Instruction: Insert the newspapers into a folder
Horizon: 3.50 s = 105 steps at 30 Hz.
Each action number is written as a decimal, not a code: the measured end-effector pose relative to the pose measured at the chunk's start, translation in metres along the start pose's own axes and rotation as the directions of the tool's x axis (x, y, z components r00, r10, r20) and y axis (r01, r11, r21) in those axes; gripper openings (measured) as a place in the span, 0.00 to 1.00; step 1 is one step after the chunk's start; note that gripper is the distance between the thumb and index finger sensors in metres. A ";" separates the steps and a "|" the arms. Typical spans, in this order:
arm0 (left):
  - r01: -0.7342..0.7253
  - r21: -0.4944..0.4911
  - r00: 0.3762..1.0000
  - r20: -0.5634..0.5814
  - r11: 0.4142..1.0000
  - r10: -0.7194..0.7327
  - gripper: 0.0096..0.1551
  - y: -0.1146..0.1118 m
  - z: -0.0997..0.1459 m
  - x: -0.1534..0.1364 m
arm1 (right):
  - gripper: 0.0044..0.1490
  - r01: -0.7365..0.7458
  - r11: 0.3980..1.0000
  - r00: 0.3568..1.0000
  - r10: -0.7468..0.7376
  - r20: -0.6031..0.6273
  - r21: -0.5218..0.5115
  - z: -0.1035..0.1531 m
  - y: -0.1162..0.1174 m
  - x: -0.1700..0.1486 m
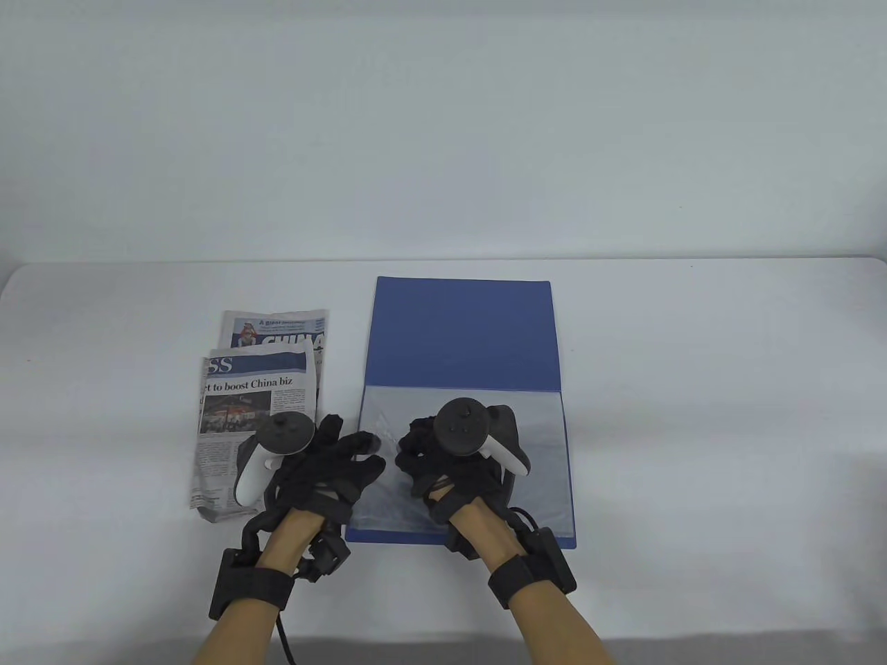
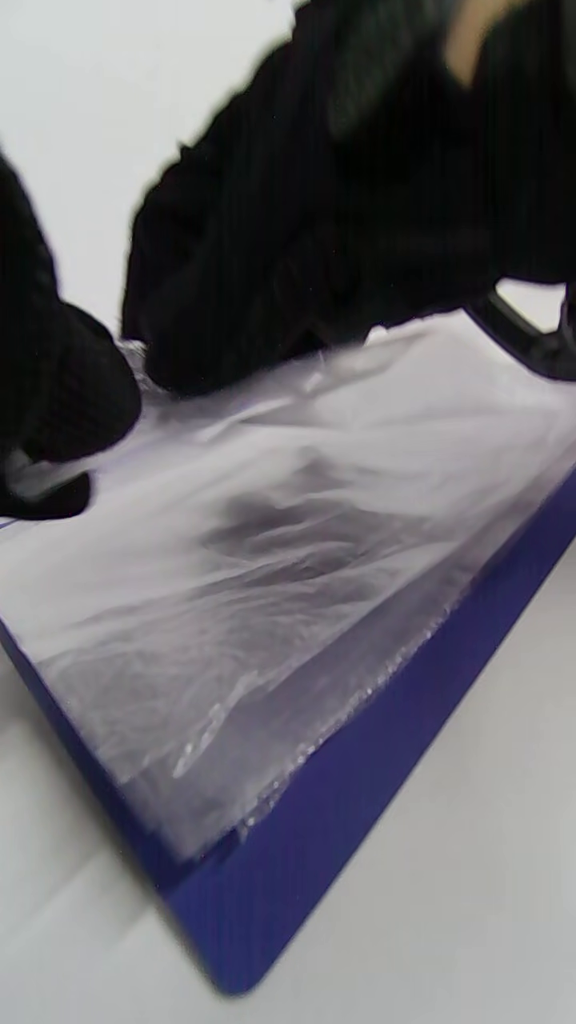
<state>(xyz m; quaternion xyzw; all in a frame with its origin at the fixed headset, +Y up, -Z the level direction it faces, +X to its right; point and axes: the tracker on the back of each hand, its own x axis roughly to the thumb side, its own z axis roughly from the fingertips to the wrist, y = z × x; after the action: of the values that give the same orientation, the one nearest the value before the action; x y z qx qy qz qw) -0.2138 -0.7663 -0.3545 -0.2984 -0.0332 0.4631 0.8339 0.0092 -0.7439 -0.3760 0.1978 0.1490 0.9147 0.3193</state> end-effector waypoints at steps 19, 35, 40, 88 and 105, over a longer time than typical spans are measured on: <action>0.138 0.119 0.990 -0.043 0.983 -0.134 0.33 0.015 0.018 0.006 | 0.22 -0.002 1.000 1.000 0.002 0.006 0.000 0.001 0.000 0.000; 0.340 0.083 0.920 -0.235 0.937 -0.313 0.31 0.018 0.019 0.008 | 0.22 0.017 1.000 1.000 -0.016 0.021 -0.020 0.004 -0.004 -0.001; 0.215 0.238 0.922 -0.370 0.947 -0.116 0.45 0.061 0.054 -0.005 | 0.22 0.022 0.999 0.999 -0.021 0.026 -0.030 0.005 -0.007 0.001; -0.450 0.733 0.811 0.096 0.510 0.577 0.25 0.137 0.143 -0.099 | 0.22 -0.057 0.997 0.997 0.060 0.054 -0.056 0.008 -0.013 0.000; -0.561 0.621 0.762 0.128 0.547 0.635 0.25 0.133 0.133 -0.100 | 0.22 -0.043 0.997 0.997 0.047 0.054 -0.061 0.009 -0.015 -0.001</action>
<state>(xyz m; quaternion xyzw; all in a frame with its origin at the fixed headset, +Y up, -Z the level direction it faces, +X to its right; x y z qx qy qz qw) -0.4153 -0.7310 -0.2935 -0.0224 0.2732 0.6848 0.6752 0.0216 -0.7321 -0.3745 0.2169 0.1083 0.9198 0.3084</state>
